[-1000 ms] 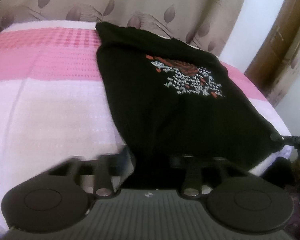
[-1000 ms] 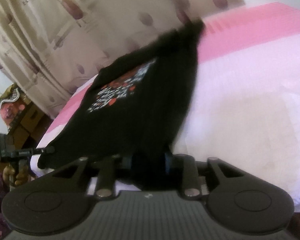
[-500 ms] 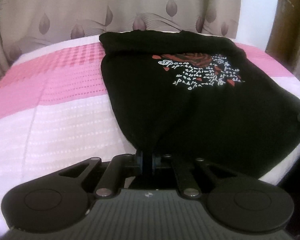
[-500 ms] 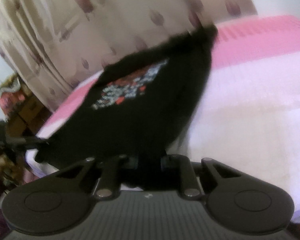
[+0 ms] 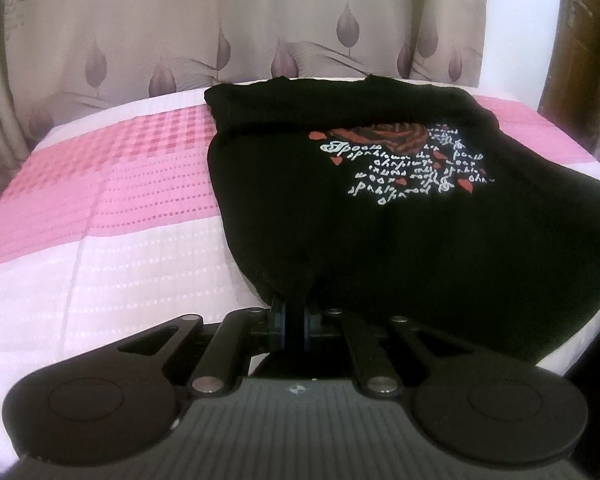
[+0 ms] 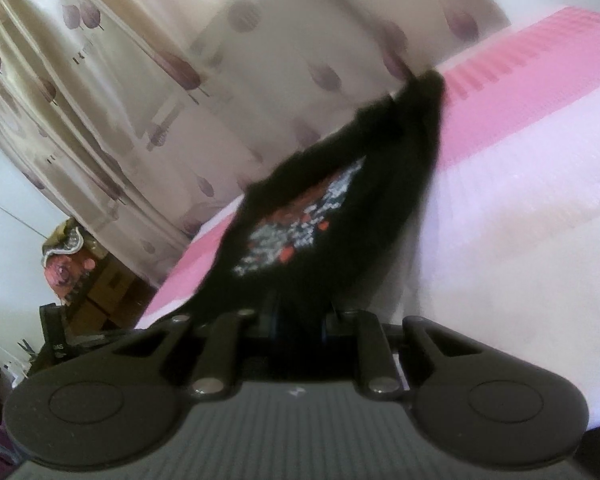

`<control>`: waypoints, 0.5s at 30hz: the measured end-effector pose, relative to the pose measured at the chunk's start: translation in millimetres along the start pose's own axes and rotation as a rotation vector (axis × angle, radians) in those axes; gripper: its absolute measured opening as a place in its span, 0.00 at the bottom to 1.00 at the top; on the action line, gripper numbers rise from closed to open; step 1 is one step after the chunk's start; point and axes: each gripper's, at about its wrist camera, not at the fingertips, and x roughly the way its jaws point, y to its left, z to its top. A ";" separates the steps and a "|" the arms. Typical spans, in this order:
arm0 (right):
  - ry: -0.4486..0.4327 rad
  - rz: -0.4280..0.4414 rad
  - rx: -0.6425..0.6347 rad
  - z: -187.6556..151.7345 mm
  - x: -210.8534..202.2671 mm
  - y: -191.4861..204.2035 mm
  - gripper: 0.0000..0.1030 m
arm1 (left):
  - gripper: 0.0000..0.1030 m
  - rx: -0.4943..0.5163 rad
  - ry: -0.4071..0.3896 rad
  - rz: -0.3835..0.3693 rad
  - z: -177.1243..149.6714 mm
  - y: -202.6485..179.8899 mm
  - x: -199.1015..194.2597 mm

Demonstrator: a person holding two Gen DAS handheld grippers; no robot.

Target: Fold small clothes

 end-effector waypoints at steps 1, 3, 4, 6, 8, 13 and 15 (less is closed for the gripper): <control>-0.003 0.005 0.001 0.3 0.3 0.1 0.17 | 0.09 0.000 0.000 0.000 1.1 -0.1 -0.3; -0.014 0.013 0.012 1.2 -0.2 -0.6 0.17 | 0.09 -0.005 -0.004 0.001 2.0 -0.1 -1.0; -0.018 0.018 0.018 1.6 -0.6 -1.2 0.17 | 0.09 -0.009 -0.003 0.000 3.1 0.1 -1.5; -0.030 0.021 0.026 2.1 -1.8 -2.3 0.17 | 0.09 -0.020 -0.004 -0.010 5.2 1.4 -2.7; -0.041 0.027 0.036 2.7 -3.2 -3.5 0.17 | 0.09 -0.037 -0.004 -0.024 7.0 3.6 -3.4; -0.065 0.040 0.055 5.8 -5.2 -4.2 0.17 | 0.09 -0.135 0.003 -0.091 13.2 17.7 -3.8; -0.076 0.048 0.063 7.6 -5.2 -4.3 0.17 | 0.09 -0.166 0.005 -0.106 15.3 21.9 -3.1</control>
